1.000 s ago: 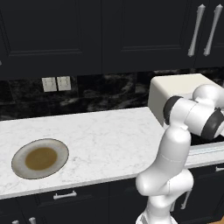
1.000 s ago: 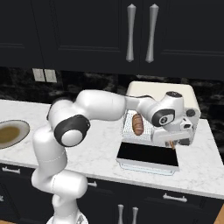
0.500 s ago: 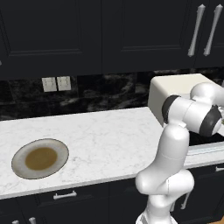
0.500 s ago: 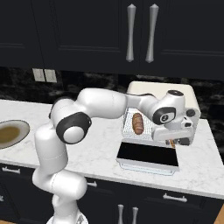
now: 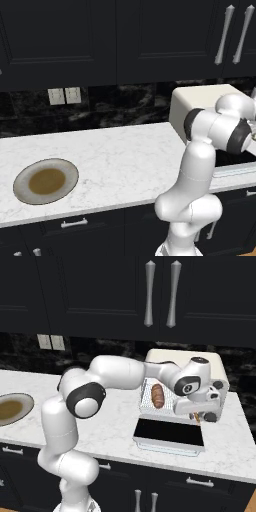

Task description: Pick up the kebab skewer and baguette bread, and place them inside the toaster oven. Close the toaster oven door and start by setting the timer.

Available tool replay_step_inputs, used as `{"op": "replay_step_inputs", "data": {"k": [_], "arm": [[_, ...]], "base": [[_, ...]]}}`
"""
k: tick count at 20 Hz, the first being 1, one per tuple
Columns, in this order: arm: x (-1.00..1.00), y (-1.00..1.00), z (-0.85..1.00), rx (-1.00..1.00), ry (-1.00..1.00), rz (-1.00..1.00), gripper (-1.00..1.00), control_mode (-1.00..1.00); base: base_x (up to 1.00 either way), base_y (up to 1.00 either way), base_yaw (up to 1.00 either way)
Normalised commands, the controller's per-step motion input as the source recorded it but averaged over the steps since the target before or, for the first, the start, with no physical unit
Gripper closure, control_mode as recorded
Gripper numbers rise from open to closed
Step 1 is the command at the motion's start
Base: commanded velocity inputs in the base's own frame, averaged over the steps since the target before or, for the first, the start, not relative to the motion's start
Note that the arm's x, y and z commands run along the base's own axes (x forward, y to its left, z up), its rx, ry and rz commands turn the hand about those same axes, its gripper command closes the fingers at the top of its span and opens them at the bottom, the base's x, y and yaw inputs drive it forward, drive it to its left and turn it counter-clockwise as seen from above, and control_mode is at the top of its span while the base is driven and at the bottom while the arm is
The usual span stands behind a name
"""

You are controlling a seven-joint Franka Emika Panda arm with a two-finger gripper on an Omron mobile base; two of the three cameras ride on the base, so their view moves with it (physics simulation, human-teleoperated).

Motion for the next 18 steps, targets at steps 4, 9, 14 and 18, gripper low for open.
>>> {"op": "replay_step_inputs", "data": {"k": [4,9,14,18], "arm": [[0.33,0.04,0.0,0.0,0.0,0.0,1.0,-1.0],[0.03,0.0,0.08,0.0,0.0,0.0,1.0,-1.0],[-0.01,0.0,0.26,-0.01,0.0,0.0,1.0,-1.0],[0.2,0.11,0.12,0.0,0.0,0.0,1.0,-1.0]], "base": [[0.0,0.0,0.0],[0.0,0.0,0.0],[0.0,0.0,0.0],[0.0,0.0,0.0]]}}
